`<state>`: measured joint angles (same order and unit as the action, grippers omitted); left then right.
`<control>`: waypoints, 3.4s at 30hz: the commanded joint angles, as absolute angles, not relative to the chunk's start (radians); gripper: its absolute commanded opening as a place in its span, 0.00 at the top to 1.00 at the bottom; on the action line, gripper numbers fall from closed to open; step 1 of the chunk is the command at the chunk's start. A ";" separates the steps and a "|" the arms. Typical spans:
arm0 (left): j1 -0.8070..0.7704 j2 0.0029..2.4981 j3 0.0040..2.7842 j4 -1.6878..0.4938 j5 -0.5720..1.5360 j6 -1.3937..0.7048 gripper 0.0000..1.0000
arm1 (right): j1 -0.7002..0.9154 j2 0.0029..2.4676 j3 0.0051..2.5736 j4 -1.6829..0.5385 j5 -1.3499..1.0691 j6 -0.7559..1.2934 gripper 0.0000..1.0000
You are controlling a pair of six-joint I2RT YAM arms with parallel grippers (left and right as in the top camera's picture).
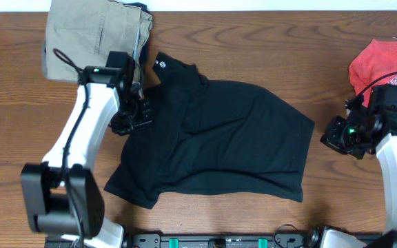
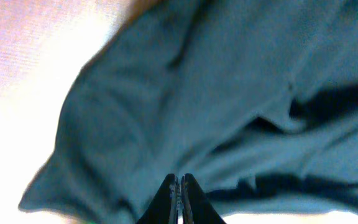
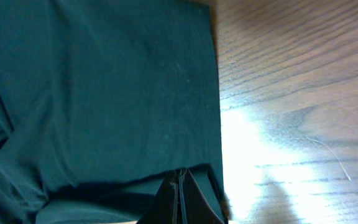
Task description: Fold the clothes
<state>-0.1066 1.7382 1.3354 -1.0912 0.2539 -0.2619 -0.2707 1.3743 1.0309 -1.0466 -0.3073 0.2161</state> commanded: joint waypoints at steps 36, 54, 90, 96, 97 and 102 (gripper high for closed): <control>0.010 2.120 1.330 -0.921 0.179 -0.290 0.94 | 0.076 1.678 1.030 -0.854 -0.252 0.393 0.99; 0.249 2.085 1.330 -1.066 -0.020 -0.406 0.94 | 0.087 1.678 1.030 -0.792 -0.149 0.407 0.97; 0.178 1.867 1.330 -1.126 0.038 -0.421 0.07 | -0.026 1.859 1.030 -0.606 0.079 0.441 0.99; 0.178 1.867 1.330 -1.137 0.038 -0.421 0.00 | -0.155 1.860 1.038 -0.549 0.044 0.402 0.99; 0.178 1.867 1.330 -1.139 0.038 -0.421 0.00 | -0.175 1.860 1.043 -0.546 0.045 0.396 0.99; 0.177 1.867 1.330 -1.155 0.113 -0.420 0.01 | -0.255 1.860 1.118 -0.533 0.044 0.354 0.99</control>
